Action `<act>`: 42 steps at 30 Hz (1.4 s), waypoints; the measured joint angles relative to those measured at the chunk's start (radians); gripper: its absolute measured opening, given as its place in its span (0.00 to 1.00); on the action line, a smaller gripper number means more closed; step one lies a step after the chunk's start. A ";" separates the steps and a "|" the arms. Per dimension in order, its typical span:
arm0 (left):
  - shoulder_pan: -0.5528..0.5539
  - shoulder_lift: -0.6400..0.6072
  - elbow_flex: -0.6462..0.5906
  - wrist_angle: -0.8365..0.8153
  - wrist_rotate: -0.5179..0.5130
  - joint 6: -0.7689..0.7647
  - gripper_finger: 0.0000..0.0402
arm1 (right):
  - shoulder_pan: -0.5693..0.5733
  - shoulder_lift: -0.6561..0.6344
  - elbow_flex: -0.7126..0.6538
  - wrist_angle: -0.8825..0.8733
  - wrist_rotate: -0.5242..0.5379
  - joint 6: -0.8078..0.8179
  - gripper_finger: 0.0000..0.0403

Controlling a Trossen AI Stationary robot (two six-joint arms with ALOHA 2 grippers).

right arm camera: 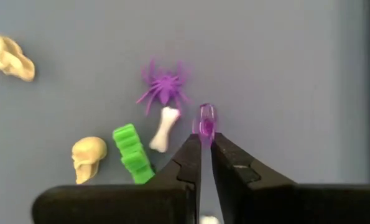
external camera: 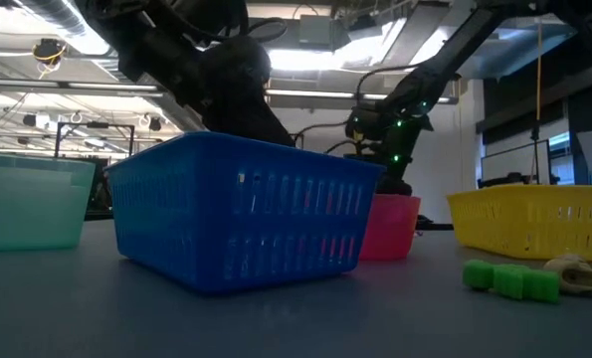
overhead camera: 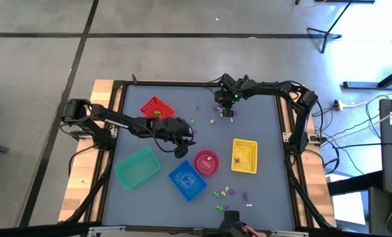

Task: Sort Halloween decoration
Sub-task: Put the violet witch hat toy into the blue bin

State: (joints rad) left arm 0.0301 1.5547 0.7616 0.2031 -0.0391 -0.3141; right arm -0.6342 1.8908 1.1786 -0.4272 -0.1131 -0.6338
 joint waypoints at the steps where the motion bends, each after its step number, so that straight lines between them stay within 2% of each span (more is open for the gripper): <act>1: -0.002 0.000 0.000 0.000 0.000 0.000 0.41 | 0.000 -0.009 0.001 0.001 0.000 0.000 0.08; 13: -0.006 0.000 0.000 0.000 0.000 0.002 0.41 | 0.000 -0.075 0.002 0.010 -0.001 0.000 0.08; 20: -0.006 0.000 0.000 0.000 -0.001 0.003 0.41 | -0.001 -0.076 0.003 0.011 0.042 0.041 0.09; 23: -0.006 0.000 0.000 0.000 -0.001 0.003 0.41 | -0.001 -0.076 0.003 0.010 0.042 0.043 0.15; 29: -0.006 0.000 0.000 0.000 -0.001 0.003 0.41 | -0.001 -0.074 0.004 0.010 0.042 0.051 0.36; 32: -0.006 0.000 0.000 0.000 -0.001 0.003 0.41 | -0.001 -0.055 0.005 0.007 0.038 0.058 0.42; 36: -0.006 0.000 0.000 0.000 -0.001 0.003 0.41 | -0.001 -0.040 0.005 0.010 0.019 0.057 0.44; 42: -0.006 0.000 0.000 0.000 -0.001 0.003 0.41 | -0.002 -0.003 0.005 0.017 0.026 0.054 0.41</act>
State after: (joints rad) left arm 0.0242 1.5547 0.7616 0.2035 -0.0402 -0.3107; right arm -0.6363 1.8880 1.1831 -0.4097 -0.0872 -0.5797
